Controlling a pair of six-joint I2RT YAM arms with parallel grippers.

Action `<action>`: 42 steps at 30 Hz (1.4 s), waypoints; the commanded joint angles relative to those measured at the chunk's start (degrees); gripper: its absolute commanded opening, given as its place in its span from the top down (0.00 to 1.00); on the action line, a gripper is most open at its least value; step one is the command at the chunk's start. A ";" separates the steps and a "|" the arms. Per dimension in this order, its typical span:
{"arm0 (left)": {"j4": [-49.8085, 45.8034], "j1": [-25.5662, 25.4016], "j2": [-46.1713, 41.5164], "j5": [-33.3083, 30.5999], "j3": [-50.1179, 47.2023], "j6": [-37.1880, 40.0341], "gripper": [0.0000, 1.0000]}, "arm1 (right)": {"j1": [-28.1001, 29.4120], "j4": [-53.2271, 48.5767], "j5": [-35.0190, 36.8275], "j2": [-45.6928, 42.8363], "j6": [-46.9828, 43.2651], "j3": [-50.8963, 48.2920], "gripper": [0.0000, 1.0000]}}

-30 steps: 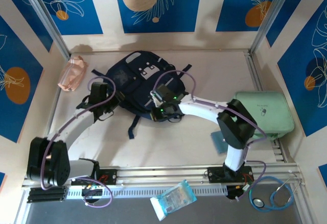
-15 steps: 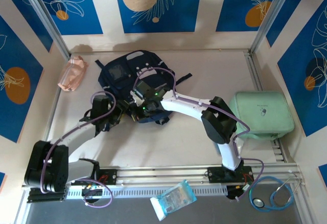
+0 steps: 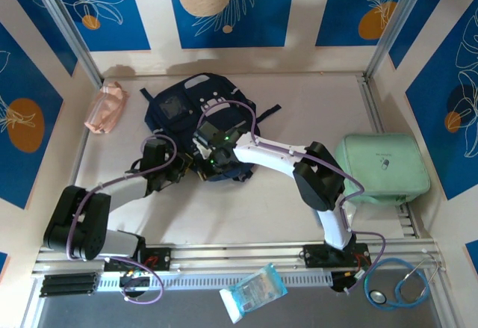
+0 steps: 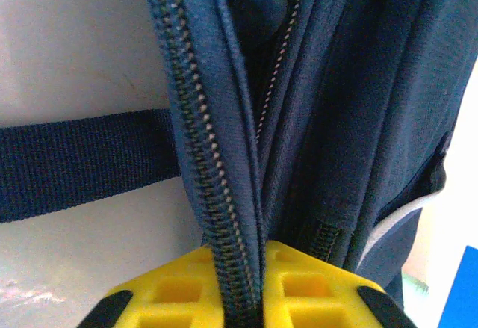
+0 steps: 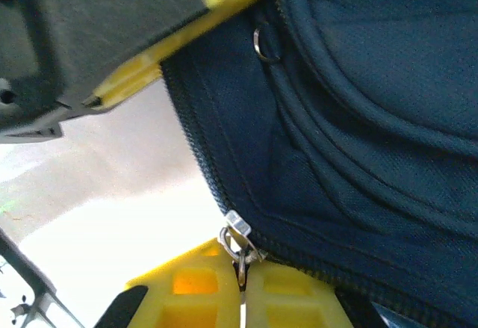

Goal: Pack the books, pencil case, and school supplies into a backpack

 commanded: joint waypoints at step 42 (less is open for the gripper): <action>-8.96 0.52 9.45 4.03 14.53 15.24 0.98 | -13.16 -6.24 5.08 -19.10 -0.35 -24.66 1.00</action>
